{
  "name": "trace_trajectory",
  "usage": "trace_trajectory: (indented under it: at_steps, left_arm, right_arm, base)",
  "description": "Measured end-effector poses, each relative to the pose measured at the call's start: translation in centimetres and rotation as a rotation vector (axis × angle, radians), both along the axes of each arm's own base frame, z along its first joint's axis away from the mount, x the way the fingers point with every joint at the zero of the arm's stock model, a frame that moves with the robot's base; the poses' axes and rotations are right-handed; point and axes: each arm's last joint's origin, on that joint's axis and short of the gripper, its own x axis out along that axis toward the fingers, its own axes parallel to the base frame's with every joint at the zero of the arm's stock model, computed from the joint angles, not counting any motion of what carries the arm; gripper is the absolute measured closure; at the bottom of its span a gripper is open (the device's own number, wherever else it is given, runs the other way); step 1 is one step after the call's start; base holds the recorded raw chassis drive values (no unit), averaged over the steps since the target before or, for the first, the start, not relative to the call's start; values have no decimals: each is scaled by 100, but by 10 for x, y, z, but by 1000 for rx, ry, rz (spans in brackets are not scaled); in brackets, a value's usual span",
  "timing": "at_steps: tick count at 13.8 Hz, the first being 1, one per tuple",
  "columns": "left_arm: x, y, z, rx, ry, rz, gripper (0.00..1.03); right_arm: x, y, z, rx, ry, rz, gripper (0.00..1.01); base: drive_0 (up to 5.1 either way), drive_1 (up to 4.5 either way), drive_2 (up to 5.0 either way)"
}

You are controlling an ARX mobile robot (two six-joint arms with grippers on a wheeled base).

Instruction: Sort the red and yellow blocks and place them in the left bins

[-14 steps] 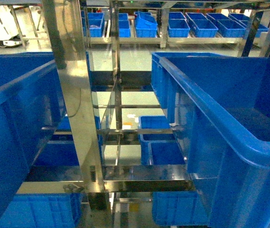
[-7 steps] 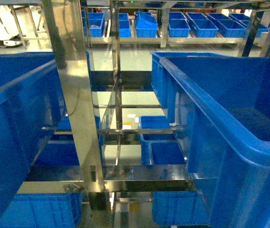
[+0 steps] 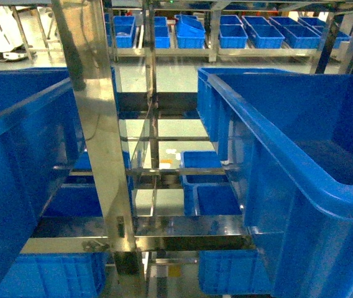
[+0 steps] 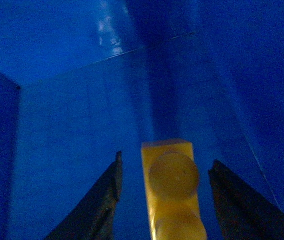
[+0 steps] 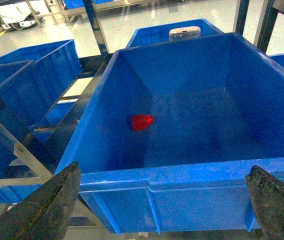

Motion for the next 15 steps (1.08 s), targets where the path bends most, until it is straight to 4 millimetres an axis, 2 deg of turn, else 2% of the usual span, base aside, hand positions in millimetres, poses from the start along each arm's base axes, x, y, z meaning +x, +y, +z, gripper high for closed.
trace_trajectory:
  at_steps: [3,4,5,6,8,10,11,12,13,14,15]
  left_arm:
    - [-42,-6,27,-57,-30,-41,19]
    - [-81,-12,31,-138,-8,-66,5]
    - [-112,-10,41,-189,10,-60,5]
    - [-157,-13,82,-218,-96,-53,5]
    - [-170,-26,110,-255,-264,-100,5]
    - [-171,-44,146,-291,-468,-112,5]
    - [-173,-48,150,-267,-608,-81,11]
    - [-184,-51,131,-230,-718,-6,26]
    - [-191,-54,107,-228,-739,11,38]
    - [-196,-57,86,-237,-735,19,51]
    - [-198,-57,81,-237,-731,19,54]
  right_arm:
    - [0,0,0,0,1,0,3]
    - [0,0,0,0,1,0,3]
    - [0,0,0,0,0,0,3]
    - [0,0,0,0,0,0,3]
    - [0,0,0,0,0,0,3]
    - [0,0,0,0,-2,0,3]
    - [0,-1,-2,-45,-213,-63,14]
    - [-4,-10,-20,-108,-308,-104,29]
    - [-2,-14,-32,-141,-316,-150,42]
    - [0,-13,-46,-155,-302,-121,55]
    - [0,-12,-49,-157,-299,-114,59]
  base:
    - [0,0,0]
    - [0,0,0]
    - [0,0,0]
    - [0,0,0]
    - [0,0,0]
    - [0,0,0]
    - [0,0,0]
    - [0,0,0]
    - [0,0,0]
    - [0,0,0]
    - [0,0,0]
